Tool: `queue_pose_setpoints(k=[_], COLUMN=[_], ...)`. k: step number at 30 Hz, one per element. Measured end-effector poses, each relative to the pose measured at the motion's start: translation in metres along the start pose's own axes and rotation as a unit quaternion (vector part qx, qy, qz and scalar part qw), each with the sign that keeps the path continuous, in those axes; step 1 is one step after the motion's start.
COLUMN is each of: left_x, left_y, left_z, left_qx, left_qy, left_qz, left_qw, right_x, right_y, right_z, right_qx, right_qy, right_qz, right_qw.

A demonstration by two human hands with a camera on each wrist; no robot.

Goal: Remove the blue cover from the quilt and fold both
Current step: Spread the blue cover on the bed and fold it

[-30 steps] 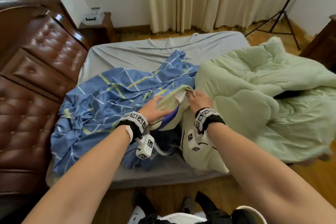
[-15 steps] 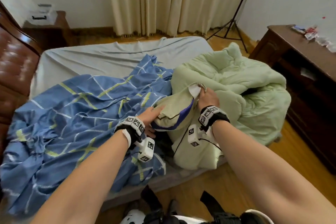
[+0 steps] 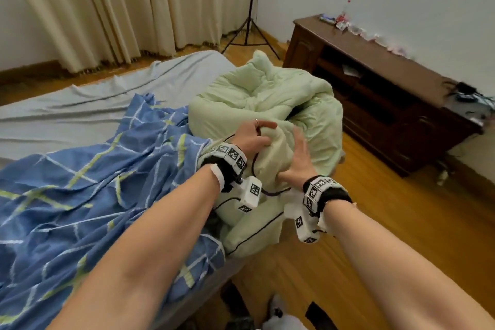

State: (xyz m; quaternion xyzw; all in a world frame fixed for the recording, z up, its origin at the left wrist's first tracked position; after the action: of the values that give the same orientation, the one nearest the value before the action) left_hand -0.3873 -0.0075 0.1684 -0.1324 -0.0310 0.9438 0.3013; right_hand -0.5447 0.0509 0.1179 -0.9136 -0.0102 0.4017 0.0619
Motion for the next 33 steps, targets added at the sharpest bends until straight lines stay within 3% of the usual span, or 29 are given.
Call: queue_pose_setpoints(k=[2, 4, 7, 9, 12, 14, 18, 21, 25, 30, 33], left_x=[0.025, 0.046, 0.081, 0.093, 0.094, 0.098, 0.102, 0.082, 0.032, -0.051, -0.075], left_y=[0.022, 0.043, 0.070, 0.086, 0.084, 0.076, 0.063, 0.058, 0.046, 0.028, 0.023], left_z=[0.013, 0.019, 0.003, -0.025, -0.070, -0.096, -0.123, -0.134, -0.139, -0.157, -0.181], left_qx=[0.002, -0.019, -0.082, -0.129, -0.202, -0.256, -0.304, -0.316, -0.324, -0.344, -0.356], left_qy=[0.021, 0.003, -0.062, -0.005, 0.134, 0.174, 0.218, 0.202, 0.235, 0.221, 0.211], left_qz=[-0.022, -0.024, -0.045, -0.026, 0.012, -0.012, -0.059, -0.033, 0.001, 0.091, 0.086], left_qw=[1.000, 1.000, 0.994, 0.991, 0.970, 0.951, 0.925, 0.926, 0.916, 0.908, 0.907], right_x=[-0.004, -0.027, -0.070, -0.091, -0.100, -0.091, -0.061, -0.022, 0.030, 0.081, 0.121], right_y=[0.007, 0.014, 0.019, 0.017, 0.003, 0.002, 0.042, 0.073, 0.094, 0.120, 0.143], right_z=[0.010, 0.031, 0.089, 0.145, 0.222, 0.238, 0.198, 0.162, 0.131, 0.082, 0.056], right_qx=[-0.001, 0.043, 0.142, 0.232, 0.385, 0.426, 0.300, 0.221, 0.183, 0.139, 0.109], right_qy=[0.035, 0.055, -0.056, -0.079, 0.008, 0.020, -0.001, 0.023, 0.000, -0.045, -0.083], right_qz=[-0.007, 0.015, 0.019, 0.030, 0.110, 0.126, 0.095, -0.016, -0.181, -0.273, -0.306], right_qw=[0.999, 0.997, 0.988, 0.969, 0.916, 0.896, 0.949, 0.975, 0.966, 0.951, 0.942])
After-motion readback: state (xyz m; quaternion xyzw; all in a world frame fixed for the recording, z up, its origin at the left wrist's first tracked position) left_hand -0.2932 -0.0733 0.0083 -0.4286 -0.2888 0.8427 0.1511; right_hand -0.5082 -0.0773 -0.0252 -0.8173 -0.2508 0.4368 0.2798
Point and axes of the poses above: each hand's wrist, its own y-axis towards the middle knuckle, its own x-axis out of the palm, z = x × y, the point moved 7 cm from there along y, towards the middle knuckle, and after that the axes turned 10 degrees about -z, right-handed, at the moved point
